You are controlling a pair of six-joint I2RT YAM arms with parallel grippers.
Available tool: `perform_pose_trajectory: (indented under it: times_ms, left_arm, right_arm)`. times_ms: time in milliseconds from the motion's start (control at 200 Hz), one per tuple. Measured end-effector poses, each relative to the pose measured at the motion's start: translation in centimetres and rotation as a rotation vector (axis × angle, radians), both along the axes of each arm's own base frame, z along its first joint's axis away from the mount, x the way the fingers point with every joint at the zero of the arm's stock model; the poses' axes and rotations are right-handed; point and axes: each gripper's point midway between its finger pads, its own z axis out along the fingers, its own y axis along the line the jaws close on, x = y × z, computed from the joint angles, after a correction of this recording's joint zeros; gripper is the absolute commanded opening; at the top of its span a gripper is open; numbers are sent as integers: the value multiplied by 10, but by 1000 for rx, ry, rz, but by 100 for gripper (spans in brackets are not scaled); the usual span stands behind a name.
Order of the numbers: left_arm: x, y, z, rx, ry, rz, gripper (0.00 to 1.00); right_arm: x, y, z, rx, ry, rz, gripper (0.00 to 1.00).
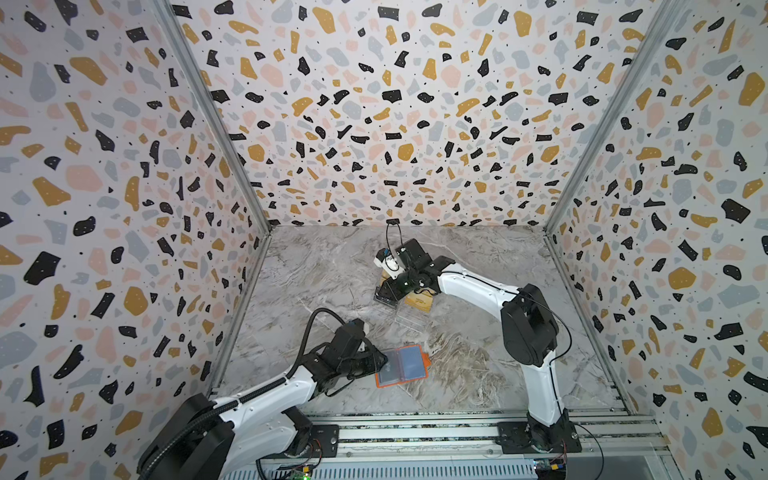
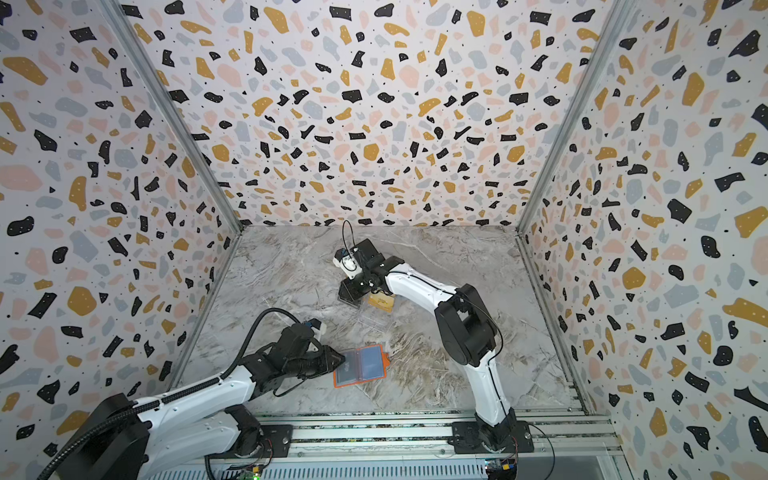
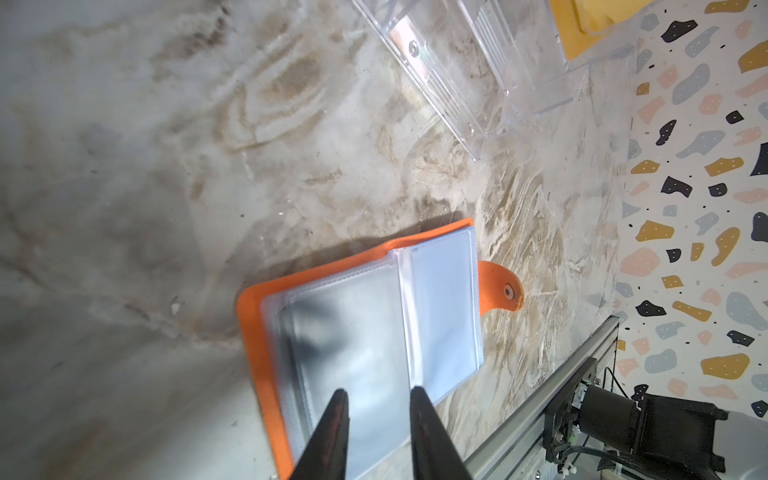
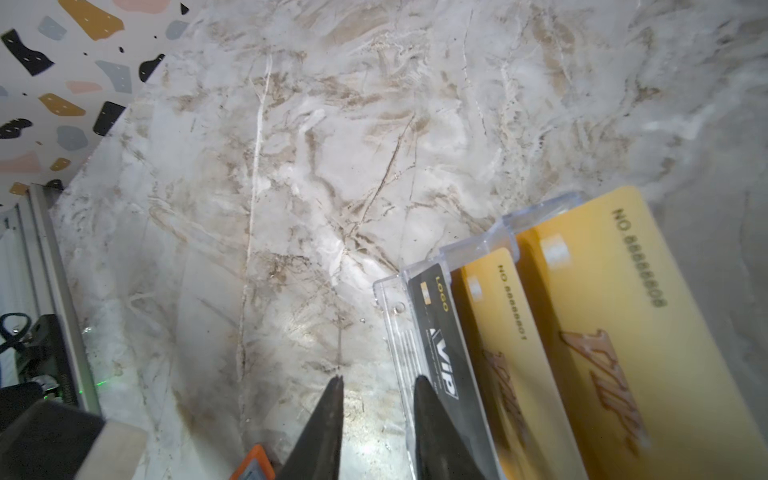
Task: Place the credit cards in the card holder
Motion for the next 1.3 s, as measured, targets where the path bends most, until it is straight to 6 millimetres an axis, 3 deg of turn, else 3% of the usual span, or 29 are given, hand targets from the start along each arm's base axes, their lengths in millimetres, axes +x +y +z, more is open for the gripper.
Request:
perform_pose_trajectory:
  times_ms: [440,691,826,1301]
  left_arm:
    - [1,-3,1,-13,-2,-8,30]
    - [1,-3,1,-13,-3,-8,30]
    - [1,-3,1,-15,-4,-8,30]
    - [-1,-1,-4,-6,6,-8,32]
  right_arm:
    - [15,-4,3,-81,-70,10,36]
    - [14,-7,-22,-132,-37,22,35]
    - [13,-9,-26,-147,-34,22,35]
    - [8,-2,-22,-130,-38,59,21]
